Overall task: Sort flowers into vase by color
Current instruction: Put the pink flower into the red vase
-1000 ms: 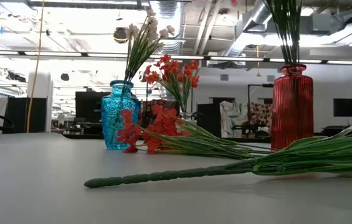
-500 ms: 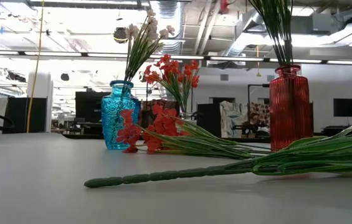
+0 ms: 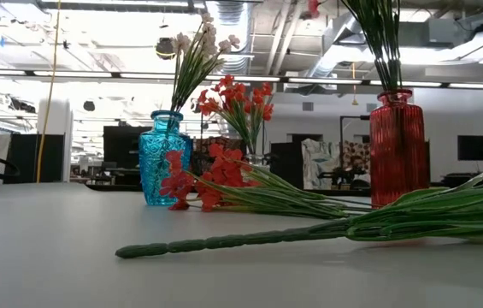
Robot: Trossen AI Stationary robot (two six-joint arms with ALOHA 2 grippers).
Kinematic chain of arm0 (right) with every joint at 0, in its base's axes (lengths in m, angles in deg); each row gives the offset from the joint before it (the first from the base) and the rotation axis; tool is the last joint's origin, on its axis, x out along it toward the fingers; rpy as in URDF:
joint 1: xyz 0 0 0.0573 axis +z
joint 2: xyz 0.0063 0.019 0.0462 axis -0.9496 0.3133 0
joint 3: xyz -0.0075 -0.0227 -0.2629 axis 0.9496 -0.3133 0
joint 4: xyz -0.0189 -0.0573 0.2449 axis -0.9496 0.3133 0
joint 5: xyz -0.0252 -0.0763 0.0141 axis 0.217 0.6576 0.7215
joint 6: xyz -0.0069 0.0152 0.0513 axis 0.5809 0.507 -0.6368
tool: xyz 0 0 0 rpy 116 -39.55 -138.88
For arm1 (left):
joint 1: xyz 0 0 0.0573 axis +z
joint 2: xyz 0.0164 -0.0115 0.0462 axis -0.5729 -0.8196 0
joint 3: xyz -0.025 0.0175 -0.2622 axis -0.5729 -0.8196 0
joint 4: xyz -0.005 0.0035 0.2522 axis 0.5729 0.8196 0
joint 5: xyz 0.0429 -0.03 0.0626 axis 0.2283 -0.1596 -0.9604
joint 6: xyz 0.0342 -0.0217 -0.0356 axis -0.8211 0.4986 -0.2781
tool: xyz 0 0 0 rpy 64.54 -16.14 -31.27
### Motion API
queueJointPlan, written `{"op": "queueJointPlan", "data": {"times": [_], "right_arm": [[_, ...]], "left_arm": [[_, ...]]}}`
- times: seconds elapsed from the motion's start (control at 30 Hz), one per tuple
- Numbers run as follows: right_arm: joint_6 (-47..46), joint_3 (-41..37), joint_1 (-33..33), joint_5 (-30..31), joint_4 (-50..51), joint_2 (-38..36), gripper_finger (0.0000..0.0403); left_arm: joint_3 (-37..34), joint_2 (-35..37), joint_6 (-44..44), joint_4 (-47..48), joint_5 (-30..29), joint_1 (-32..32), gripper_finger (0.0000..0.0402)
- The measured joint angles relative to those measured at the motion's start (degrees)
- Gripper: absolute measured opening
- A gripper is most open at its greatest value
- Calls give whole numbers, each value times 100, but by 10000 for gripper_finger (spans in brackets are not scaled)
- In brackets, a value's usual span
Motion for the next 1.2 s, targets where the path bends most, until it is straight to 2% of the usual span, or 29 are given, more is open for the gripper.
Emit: {"op": "queueJointPlan", "data": {"times": [0.2, 0.43, 0.53, 0.73, 1.2], "right_arm": [[2, 0, 1, -136, 29, 0, 136], [0, 0, 2, -1185, 396, -2, 196], [-4, 0, 2, -1317, 619, -2, 207], [-3, 0, -73, -1308, 655, -2, 198], [-4, 0, -181, -1302, 602, -2, 130]], "left_arm": [[0, 0, 2, 0, 0, 0, 143], [0, 0, 0, 7, 0, 0, 143], [0, 0, 0, 9, 0, 0, 143], [0, 0, 0, 10, 0, 0, 143], [0, 0, 0, 11, 0, -1, 143]]}}
